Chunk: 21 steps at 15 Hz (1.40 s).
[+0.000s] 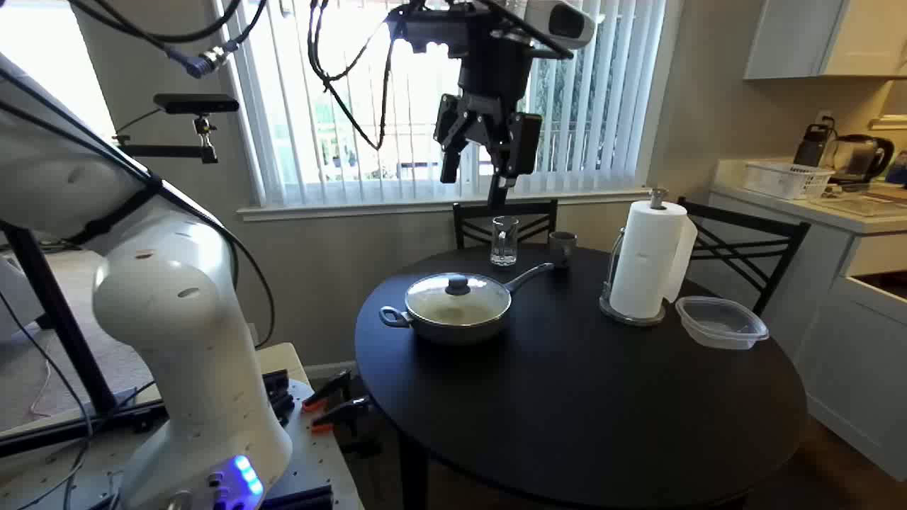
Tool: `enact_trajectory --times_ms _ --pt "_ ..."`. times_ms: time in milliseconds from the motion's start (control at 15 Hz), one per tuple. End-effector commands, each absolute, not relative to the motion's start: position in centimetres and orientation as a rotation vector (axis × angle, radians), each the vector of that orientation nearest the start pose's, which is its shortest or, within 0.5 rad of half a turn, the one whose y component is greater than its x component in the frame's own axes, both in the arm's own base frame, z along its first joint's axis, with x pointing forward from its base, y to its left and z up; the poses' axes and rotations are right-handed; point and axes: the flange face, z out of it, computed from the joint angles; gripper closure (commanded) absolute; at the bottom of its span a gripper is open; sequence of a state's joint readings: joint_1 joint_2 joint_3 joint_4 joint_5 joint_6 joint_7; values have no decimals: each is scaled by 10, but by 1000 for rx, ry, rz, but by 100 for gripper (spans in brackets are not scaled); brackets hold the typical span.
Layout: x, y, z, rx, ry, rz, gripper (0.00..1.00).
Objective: Remove the lid from the pan and place it on the table
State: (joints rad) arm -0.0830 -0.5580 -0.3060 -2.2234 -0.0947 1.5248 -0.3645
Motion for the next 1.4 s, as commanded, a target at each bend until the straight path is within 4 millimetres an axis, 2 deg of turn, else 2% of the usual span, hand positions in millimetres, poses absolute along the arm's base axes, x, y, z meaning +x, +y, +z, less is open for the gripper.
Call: enact_trajectory --times_ms 0,400,533,800,1067,1333 --pt "332 -170 561 -3018 -54 195 0" --pt "334 -167 560 -3013 -59 193 0" --pt "345 -134 556 -2974 -129 174 0" --pt "385 -35 535 -2902 -256 35 0" --pt "428 52 485 -2962 -236 -147 0" --pt "448 112 436 -3060 -284 -337 0"
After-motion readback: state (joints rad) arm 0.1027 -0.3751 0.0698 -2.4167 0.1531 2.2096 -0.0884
